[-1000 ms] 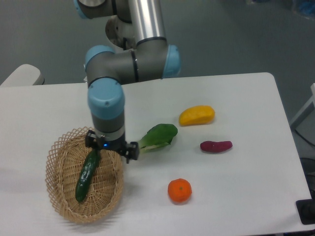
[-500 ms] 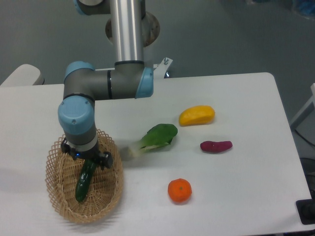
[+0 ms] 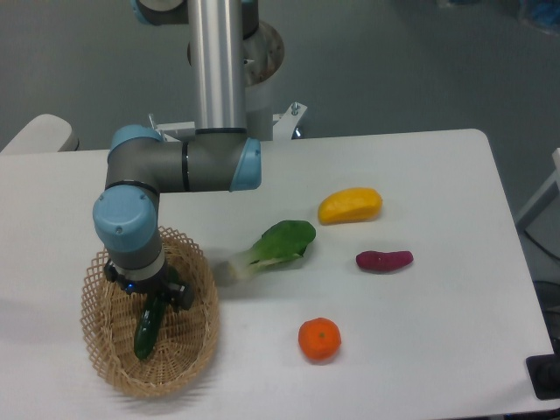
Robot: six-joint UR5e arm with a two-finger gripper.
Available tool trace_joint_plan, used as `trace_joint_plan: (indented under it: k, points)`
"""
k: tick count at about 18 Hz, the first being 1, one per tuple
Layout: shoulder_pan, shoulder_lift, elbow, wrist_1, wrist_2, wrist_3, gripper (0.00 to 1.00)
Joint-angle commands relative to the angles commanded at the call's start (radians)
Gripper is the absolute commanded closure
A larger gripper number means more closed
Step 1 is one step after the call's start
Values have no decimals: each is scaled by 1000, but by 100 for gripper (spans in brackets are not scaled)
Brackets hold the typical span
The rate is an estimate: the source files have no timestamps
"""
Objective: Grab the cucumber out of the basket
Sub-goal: 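Close the gripper around the green cucumber inside the basket, then lift the cucumber out of the basket and carry it toward the tangerine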
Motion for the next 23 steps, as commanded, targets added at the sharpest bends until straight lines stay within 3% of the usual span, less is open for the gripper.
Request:
trace_joint_plan:
  k: [2,3,6,7,9,18,23]
  points:
    - [-3,-12,6,0,15,2,0]
    - [-3,-11,8,0,19,2,5]
    - [-2,-6,11,0,17,6,55]
    - [-2,-6,12,0,17,8,65]
    - [-2,-5,14,0,17,11,73]
    - [21,27,44,-11,17,41,79]
    - [92,98,60,-25,19,247,79]
